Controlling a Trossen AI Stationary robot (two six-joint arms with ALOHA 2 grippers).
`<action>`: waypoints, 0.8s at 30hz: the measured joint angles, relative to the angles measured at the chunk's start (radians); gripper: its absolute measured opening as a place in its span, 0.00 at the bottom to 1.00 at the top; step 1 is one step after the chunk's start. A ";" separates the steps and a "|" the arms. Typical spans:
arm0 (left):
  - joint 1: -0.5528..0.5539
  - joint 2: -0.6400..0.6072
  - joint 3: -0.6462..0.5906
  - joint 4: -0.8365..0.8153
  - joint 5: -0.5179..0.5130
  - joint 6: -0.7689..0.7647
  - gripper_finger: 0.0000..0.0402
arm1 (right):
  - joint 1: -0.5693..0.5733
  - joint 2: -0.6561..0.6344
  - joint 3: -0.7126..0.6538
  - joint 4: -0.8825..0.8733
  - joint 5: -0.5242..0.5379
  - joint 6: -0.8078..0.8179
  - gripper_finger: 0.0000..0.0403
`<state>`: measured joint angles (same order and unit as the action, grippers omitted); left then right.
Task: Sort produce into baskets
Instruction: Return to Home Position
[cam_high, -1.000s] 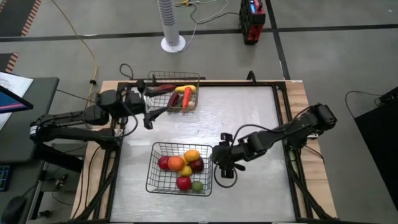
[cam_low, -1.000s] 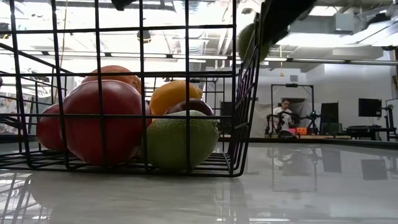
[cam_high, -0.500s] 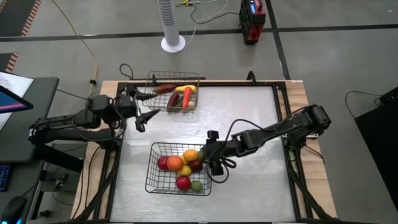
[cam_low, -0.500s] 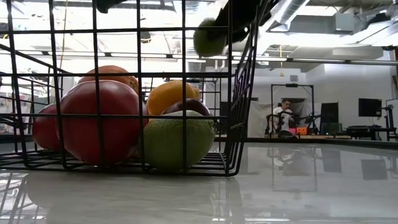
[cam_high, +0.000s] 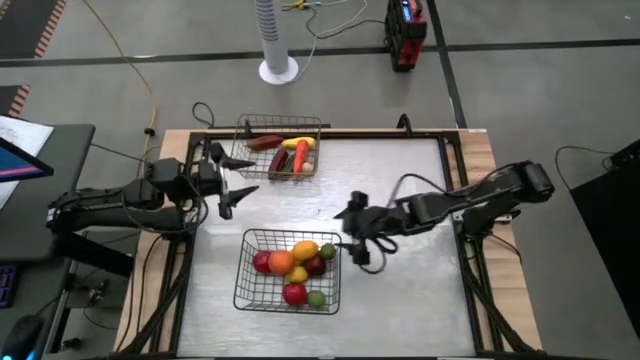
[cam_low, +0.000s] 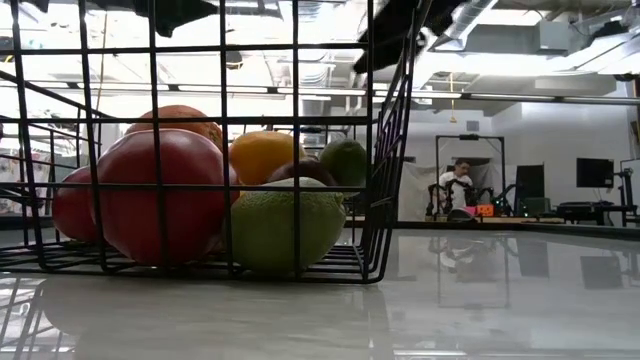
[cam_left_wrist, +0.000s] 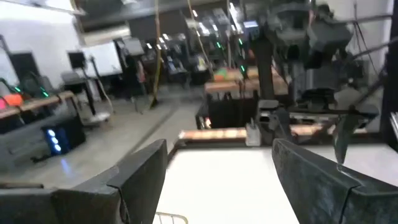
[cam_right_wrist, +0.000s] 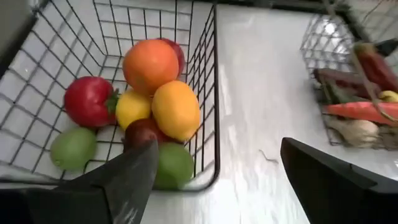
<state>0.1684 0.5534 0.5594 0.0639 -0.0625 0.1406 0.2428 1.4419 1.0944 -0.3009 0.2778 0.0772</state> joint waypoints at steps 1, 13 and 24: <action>0.002 -0.024 -0.013 0.013 -0.003 -0.001 0.69 | 0.007 -0.038 -0.038 0.019 0.020 0.010 0.90; 0.005 -0.357 -0.140 -0.205 -0.023 -0.102 0.69 | 0.096 -0.532 -0.429 0.183 0.319 0.054 0.90; 0.005 -0.547 -0.334 -0.211 -0.033 -0.127 0.69 | 0.043 -0.927 -0.681 0.194 0.359 0.006 0.90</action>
<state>0.1738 0.0060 0.2257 -0.1474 -0.0958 0.0139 0.2859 0.5149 0.4132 -0.1071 0.6363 0.0828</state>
